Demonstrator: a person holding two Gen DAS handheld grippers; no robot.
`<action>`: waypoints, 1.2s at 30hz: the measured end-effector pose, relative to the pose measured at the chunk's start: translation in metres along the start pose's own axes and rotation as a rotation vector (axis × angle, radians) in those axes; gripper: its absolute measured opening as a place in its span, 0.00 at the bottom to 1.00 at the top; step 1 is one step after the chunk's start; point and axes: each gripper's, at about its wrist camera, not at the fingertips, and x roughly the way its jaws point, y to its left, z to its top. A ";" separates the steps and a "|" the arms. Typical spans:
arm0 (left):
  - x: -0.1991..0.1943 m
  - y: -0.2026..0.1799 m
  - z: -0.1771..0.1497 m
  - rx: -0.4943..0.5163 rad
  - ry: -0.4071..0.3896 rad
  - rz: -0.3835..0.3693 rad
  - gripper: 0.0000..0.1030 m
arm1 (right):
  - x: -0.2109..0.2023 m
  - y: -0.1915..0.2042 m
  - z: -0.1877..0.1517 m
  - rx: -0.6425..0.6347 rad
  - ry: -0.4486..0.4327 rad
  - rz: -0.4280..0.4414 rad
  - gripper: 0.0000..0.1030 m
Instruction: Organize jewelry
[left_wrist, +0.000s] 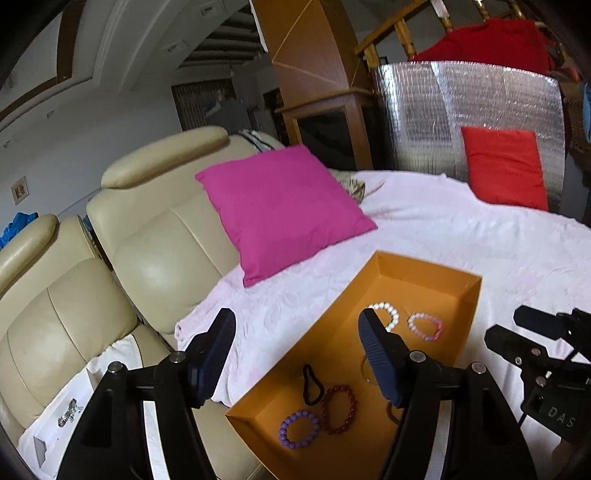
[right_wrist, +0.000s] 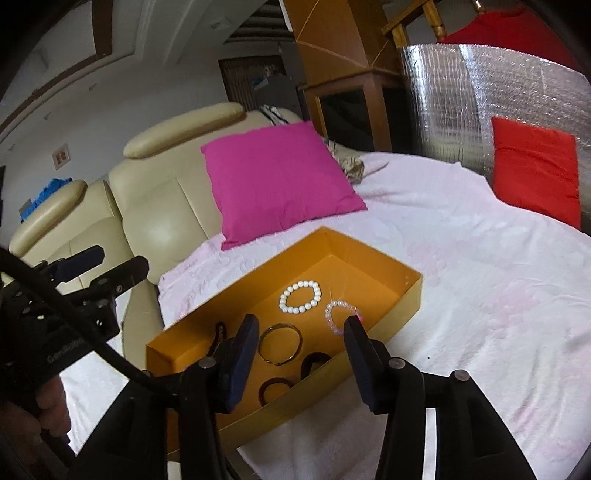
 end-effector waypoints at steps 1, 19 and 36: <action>-0.006 0.000 0.002 0.001 -0.010 -0.002 0.68 | -0.006 -0.001 0.000 0.005 -0.007 0.001 0.51; -0.085 0.007 0.019 -0.001 -0.132 -0.031 0.68 | -0.123 0.013 -0.013 0.049 -0.113 -0.060 0.69; -0.116 0.068 -0.006 -0.150 0.022 -0.047 0.89 | -0.173 0.052 -0.024 0.062 -0.048 -0.167 0.88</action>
